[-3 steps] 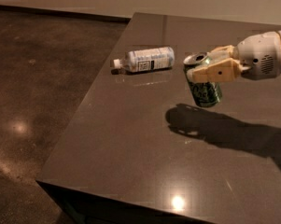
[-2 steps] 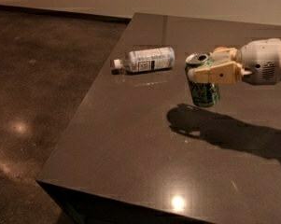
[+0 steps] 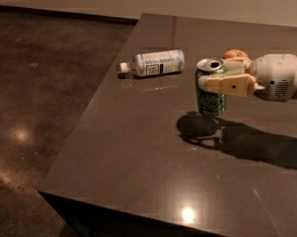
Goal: Place green can upright
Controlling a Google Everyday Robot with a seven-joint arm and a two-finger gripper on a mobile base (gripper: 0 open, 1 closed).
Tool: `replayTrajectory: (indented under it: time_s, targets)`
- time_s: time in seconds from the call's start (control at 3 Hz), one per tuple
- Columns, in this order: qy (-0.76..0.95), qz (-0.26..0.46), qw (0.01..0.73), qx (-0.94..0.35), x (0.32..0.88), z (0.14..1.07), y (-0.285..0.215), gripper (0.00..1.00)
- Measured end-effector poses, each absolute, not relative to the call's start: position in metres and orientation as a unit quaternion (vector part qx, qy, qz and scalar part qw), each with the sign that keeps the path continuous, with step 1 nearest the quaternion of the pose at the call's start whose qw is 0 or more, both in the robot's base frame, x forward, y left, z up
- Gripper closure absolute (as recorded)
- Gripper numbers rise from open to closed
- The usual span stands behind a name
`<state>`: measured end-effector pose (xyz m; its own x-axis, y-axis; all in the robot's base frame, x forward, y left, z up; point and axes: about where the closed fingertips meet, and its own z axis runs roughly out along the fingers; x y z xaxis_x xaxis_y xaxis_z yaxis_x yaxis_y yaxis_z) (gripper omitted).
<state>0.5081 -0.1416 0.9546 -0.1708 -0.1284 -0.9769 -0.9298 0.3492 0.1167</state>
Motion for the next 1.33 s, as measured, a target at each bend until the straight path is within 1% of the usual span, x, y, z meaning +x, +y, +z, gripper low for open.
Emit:
replayTrajectory:
  time_s: [1.0,1.33]
  targets:
    - [0.615,0.425,0.533,-0.397,0.508,0.932,-0.132,1.00]
    - [0.613,0.429,0.538,-0.389,0.509,0.923,-0.129,0.82]
